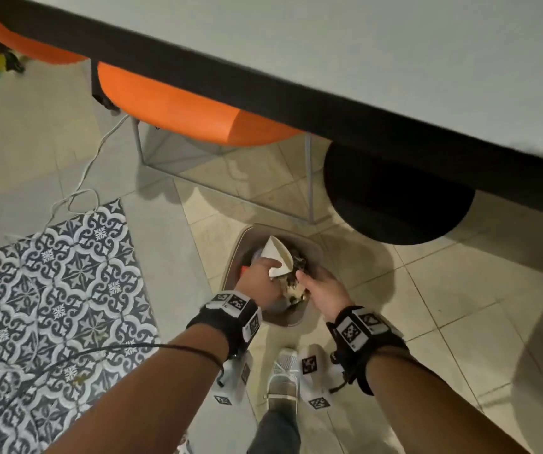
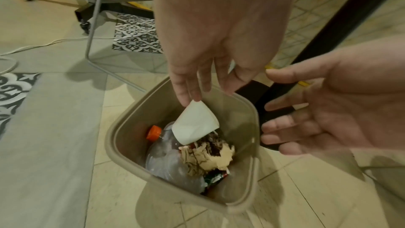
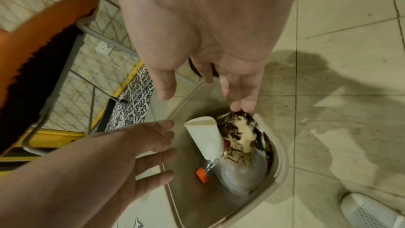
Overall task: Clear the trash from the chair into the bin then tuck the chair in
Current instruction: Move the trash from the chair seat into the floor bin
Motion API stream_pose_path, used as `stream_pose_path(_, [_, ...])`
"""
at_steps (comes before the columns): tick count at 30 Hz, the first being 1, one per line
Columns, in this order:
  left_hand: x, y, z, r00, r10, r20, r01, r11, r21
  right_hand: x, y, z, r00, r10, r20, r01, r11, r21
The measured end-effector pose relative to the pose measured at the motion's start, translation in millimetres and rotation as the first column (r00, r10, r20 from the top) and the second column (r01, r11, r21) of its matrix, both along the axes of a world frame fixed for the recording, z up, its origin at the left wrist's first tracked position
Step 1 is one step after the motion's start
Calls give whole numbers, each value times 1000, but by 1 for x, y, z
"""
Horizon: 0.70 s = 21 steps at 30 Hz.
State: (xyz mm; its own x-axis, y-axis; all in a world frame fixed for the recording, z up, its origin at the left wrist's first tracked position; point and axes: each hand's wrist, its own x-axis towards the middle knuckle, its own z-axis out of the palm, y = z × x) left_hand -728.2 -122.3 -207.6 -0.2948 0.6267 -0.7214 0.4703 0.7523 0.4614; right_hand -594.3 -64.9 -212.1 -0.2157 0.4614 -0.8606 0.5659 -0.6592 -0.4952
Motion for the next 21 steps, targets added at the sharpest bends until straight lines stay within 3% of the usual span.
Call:
stream_pose_path(3, [29, 14, 20, 998, -54, -38, 56, 997, 54, 38, 7, 25, 1000, -27, -11, 28, 997, 66])
stream_pose_path(6, [80, 37, 51, 986, -144, -86, 155, 978, 139, 97, 11, 43, 985, -168, -32, 171, 980, 103])
stream_pose_path(13, [291, 74, 108, 938, -345, 33, 320, 898, 302, 328, 8, 103, 862, -506, -37, 481, 794, 372])
stream_pose_path(18, [465, 81, 129, 888, -432, 159, 340, 848, 406, 520, -11, 135, 750, -653, 109, 384, 564, 731])
stream_pose_path(21, [564, 82, 138, 861, -497, 111, 398, 792, 463, 625, -36, 150, 559, -794, 237, 289, 455, 843])
